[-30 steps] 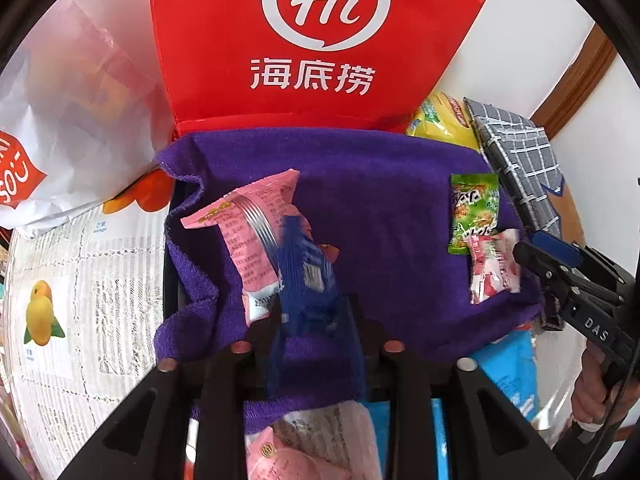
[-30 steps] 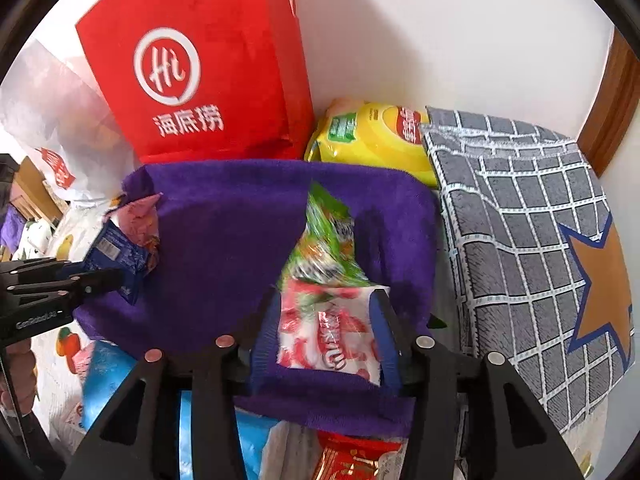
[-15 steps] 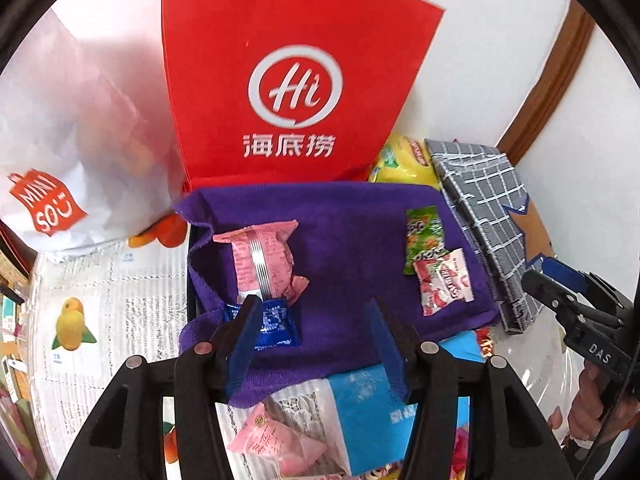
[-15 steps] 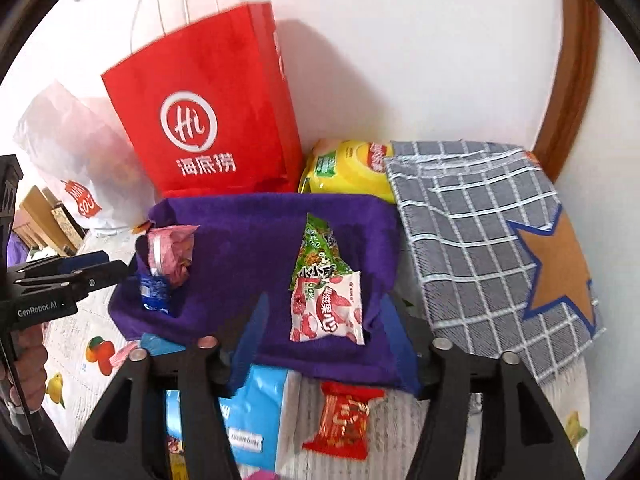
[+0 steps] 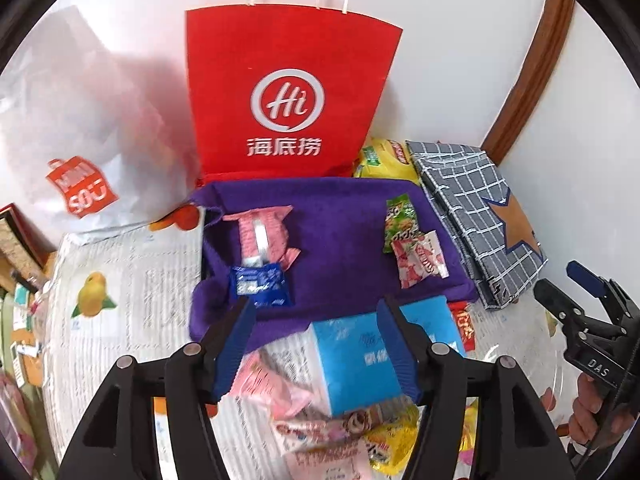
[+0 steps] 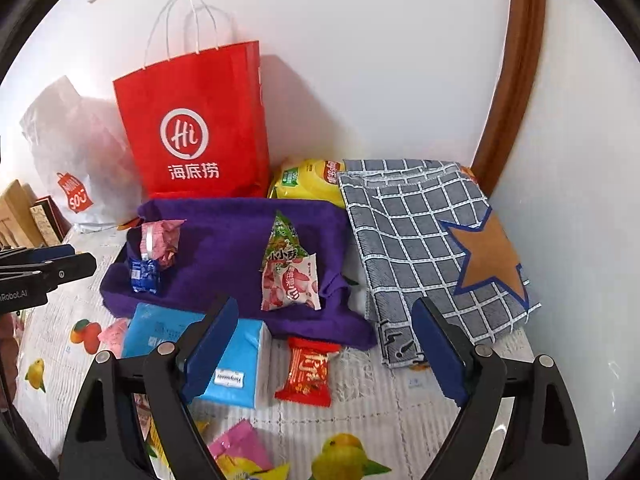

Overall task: Organize snacks
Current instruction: 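Move both open tools back over the loose snacks beside the towel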

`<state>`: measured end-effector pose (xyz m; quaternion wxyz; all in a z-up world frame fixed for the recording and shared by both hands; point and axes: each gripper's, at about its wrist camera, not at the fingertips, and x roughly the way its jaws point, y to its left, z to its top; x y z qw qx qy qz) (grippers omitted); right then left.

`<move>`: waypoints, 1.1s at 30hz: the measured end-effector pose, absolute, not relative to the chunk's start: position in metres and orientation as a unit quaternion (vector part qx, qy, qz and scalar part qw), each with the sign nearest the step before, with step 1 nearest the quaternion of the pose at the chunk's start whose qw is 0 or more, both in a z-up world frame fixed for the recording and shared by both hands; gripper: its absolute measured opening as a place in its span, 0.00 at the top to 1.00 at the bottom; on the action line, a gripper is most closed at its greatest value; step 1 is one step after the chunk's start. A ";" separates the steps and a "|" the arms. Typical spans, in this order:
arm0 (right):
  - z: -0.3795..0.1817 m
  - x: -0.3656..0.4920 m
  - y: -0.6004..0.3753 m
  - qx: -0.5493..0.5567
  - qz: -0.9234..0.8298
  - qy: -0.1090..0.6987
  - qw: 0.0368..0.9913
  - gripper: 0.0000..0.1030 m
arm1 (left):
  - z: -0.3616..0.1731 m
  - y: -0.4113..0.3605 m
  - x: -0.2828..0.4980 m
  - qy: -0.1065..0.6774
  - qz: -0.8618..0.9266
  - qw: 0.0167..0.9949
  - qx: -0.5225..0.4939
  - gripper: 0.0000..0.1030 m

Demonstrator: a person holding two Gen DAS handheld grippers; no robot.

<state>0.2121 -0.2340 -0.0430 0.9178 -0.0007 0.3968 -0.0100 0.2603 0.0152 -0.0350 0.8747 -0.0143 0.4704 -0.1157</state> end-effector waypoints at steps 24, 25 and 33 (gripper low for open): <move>-0.056 0.147 -0.223 0.022 0.041 0.394 0.918 0.15 | -0.023 0.036 0.178 0.431 -0.107 0.895 -0.032 0.28; -0.056 0.146 -0.223 0.025 0.045 0.392 0.918 0.15 | -0.023 0.036 0.176 0.430 -0.107 0.896 -0.034 0.29; -0.057 0.134 -0.228 0.062 0.064 0.380 0.921 0.15 | -0.026 0.038 0.160 0.424 -0.097 0.900 -0.043 0.30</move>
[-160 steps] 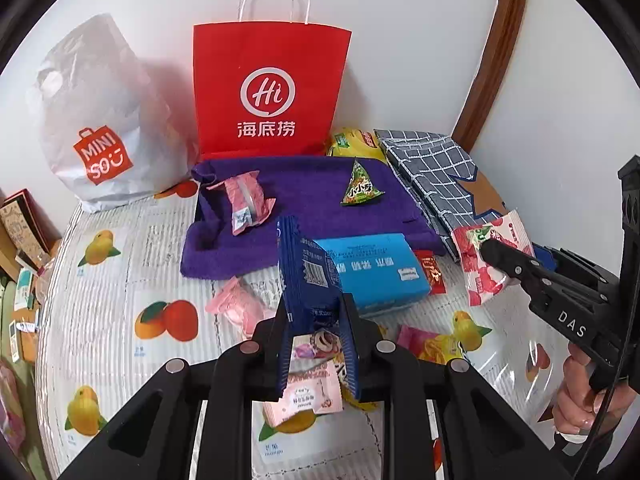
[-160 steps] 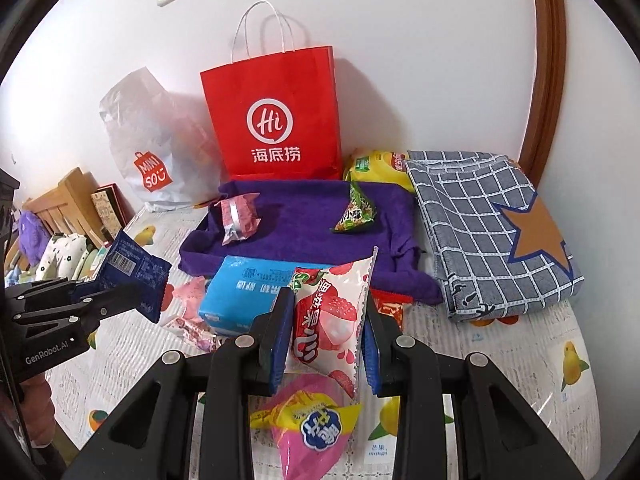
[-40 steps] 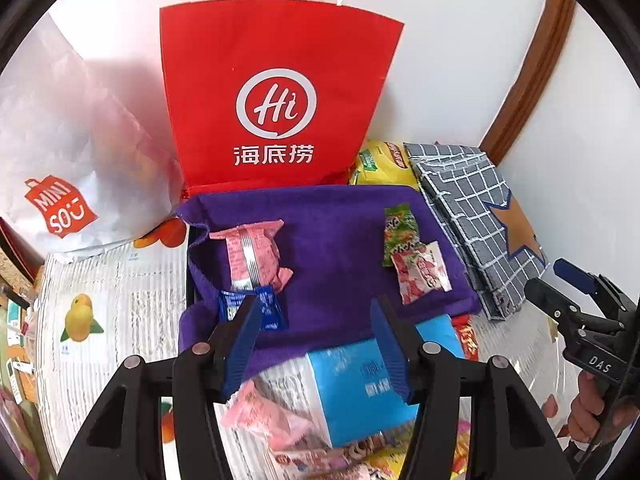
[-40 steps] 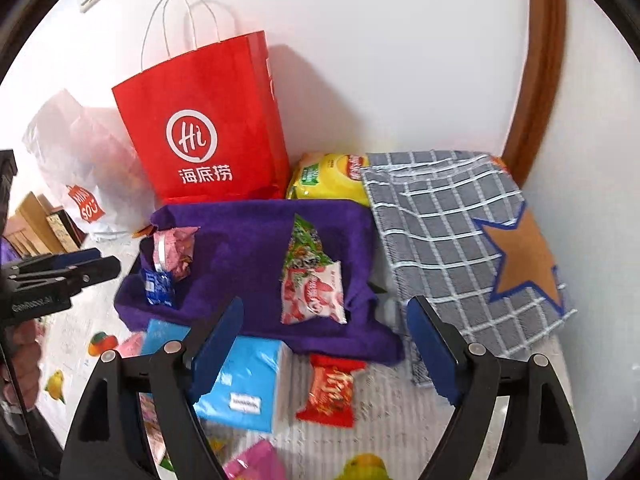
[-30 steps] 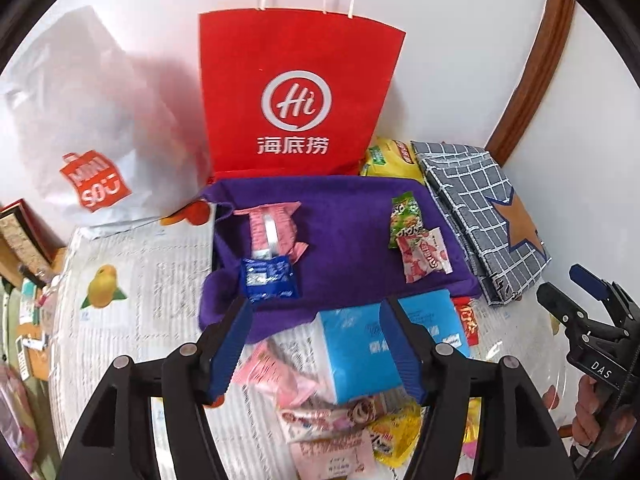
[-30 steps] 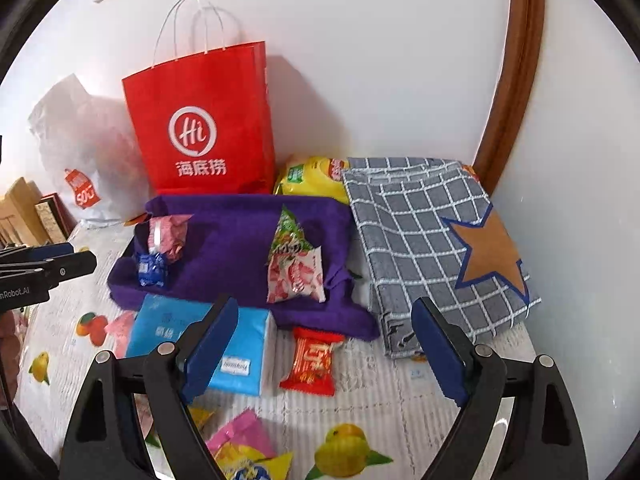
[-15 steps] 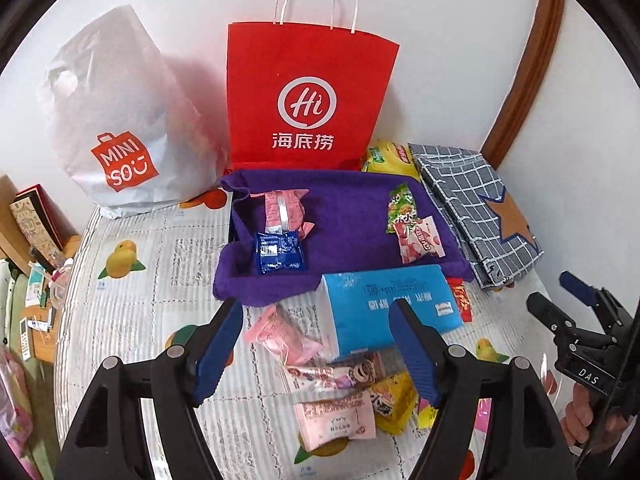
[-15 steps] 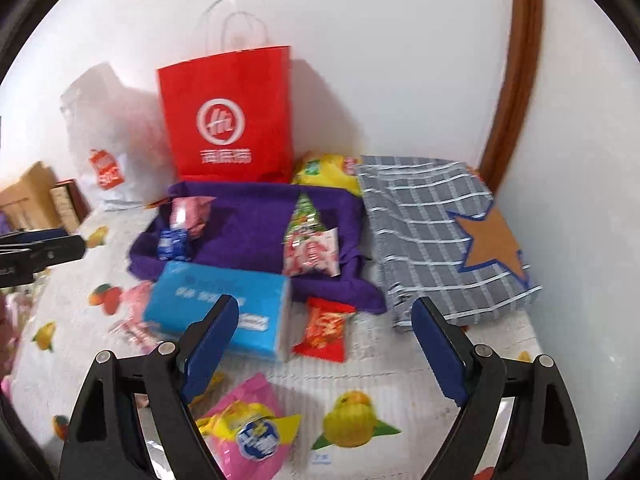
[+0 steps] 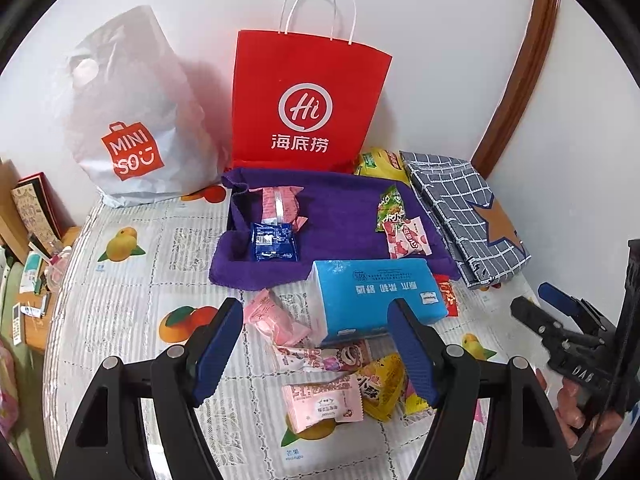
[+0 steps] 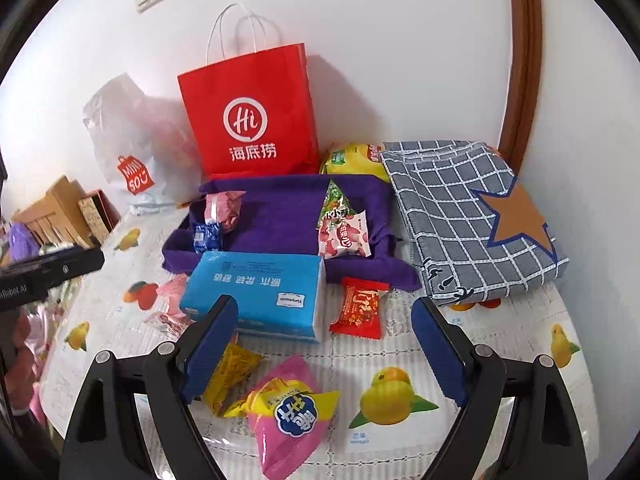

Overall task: Organize snacks
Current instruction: 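Move both open tools back over the loose snacks beside the towel, then grasp the red wrapped candy with the right tool while the left tool grasps the pink peach snack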

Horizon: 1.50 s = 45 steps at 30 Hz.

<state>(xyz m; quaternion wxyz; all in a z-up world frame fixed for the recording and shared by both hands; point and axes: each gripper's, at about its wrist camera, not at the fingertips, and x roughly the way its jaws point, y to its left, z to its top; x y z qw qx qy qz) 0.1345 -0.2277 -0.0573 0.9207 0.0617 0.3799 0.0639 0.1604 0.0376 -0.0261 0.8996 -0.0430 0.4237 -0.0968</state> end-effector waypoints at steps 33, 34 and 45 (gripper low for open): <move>-0.134 0.183 -0.258 0.054 0.043 0.452 0.890 0.45 | -0.075 0.053 0.194 0.470 -0.036 0.881 -0.042 0.28; -0.138 0.190 -0.257 0.055 0.047 0.457 0.887 0.48 | -0.076 0.053 0.196 0.472 -0.036 0.880 -0.041 0.28; -0.165 0.235 -0.245 0.046 0.065 0.481 0.873 0.55 | -0.094 0.057 0.226 0.478 -0.021 0.877 -0.047 0.28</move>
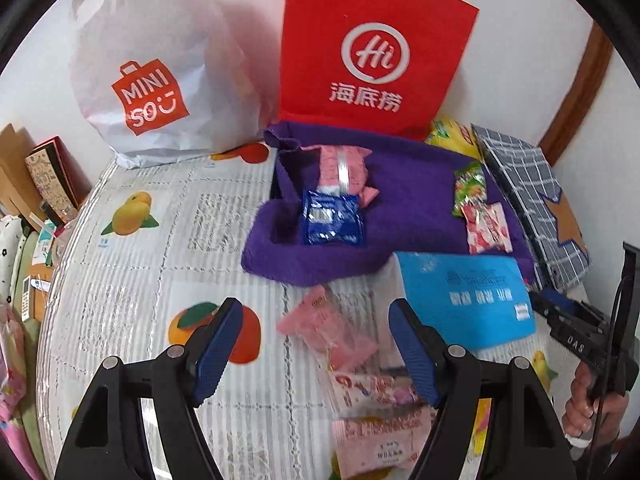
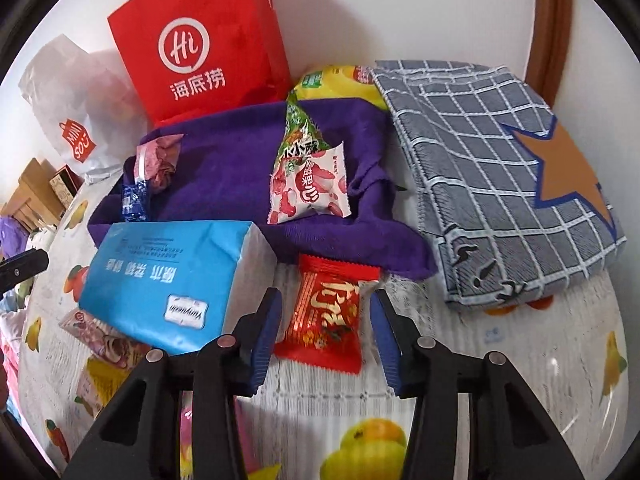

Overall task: Organize snacks
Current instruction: 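Grasp the red wrapped candy with the right tool while the left tool grasps the pink peach snack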

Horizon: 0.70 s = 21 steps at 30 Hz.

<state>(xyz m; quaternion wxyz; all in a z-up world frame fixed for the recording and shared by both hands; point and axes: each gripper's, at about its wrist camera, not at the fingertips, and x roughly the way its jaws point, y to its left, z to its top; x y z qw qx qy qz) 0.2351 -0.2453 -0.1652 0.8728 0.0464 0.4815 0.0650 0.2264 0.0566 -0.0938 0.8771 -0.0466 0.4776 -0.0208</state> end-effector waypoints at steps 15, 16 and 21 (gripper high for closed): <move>-0.194 0.257 -0.250 0.076 0.089 0.514 0.850 0.62 | -0.101 0.053 0.238 0.484 -0.028 0.873 -0.043 0.28; -0.193 0.257 -0.250 0.075 0.093 0.512 0.850 0.63 | -0.101 0.052 0.238 0.484 -0.029 0.873 -0.044 0.28; -0.183 0.244 -0.254 0.063 0.096 0.500 0.858 0.63 | -0.098 0.054 0.232 0.483 -0.026 0.874 -0.041 0.28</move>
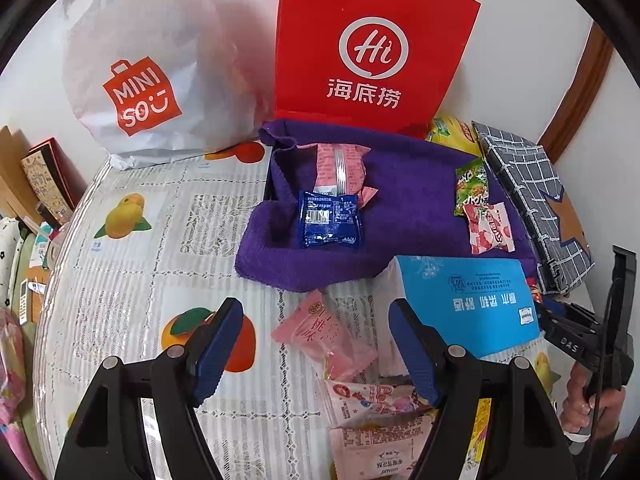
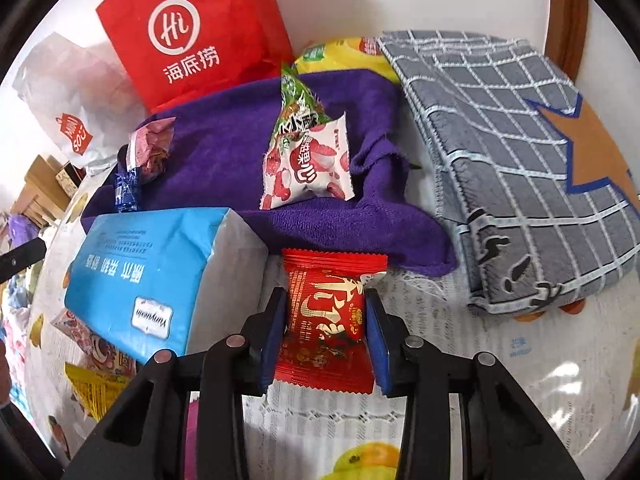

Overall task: Organize snacks
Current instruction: 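Grasp the red wrapped candy with the right tool while the left tool grasps the pink peach snack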

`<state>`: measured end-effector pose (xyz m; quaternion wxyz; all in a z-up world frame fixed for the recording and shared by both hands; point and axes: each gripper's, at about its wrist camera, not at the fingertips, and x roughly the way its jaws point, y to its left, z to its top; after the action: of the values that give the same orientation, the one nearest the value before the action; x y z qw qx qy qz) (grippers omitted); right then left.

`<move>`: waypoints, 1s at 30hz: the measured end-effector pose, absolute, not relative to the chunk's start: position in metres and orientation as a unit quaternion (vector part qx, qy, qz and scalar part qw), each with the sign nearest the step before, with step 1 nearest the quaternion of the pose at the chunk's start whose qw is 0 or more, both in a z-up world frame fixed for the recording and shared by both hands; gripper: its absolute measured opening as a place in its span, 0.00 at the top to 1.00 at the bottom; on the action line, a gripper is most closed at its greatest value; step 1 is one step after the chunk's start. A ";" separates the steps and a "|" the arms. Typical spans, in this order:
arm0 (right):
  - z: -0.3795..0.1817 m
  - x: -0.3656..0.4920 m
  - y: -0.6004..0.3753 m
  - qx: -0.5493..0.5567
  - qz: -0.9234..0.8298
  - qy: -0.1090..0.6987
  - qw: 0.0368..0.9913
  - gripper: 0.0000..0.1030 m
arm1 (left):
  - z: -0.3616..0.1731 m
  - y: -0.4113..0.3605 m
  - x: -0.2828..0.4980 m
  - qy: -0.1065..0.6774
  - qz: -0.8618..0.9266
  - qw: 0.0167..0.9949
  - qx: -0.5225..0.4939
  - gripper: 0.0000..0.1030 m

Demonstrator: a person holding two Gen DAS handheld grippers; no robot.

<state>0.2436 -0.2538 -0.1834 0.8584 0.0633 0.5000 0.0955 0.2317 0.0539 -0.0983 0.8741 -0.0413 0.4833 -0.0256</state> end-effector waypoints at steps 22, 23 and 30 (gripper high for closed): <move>-0.188 0.185 -0.255 0.010 0.077 0.521 0.850 0.63 | -0.095 0.057 0.185 0.490 -0.025 0.870 -0.047 0.28; -0.185 0.184 -0.255 0.008 0.075 0.516 0.853 0.63 | -0.098 0.056 0.183 0.494 -0.027 0.868 -0.046 0.28; -0.186 0.173 -0.265 0.020 0.062 0.505 0.860 0.63 | -0.116 0.061 0.178 0.511 -0.027 0.857 -0.062 0.28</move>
<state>0.1726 -0.2654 -0.1857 0.8604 0.0201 0.5055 0.0620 0.1775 0.0611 -0.1159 0.8568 -0.0623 0.5112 -0.0275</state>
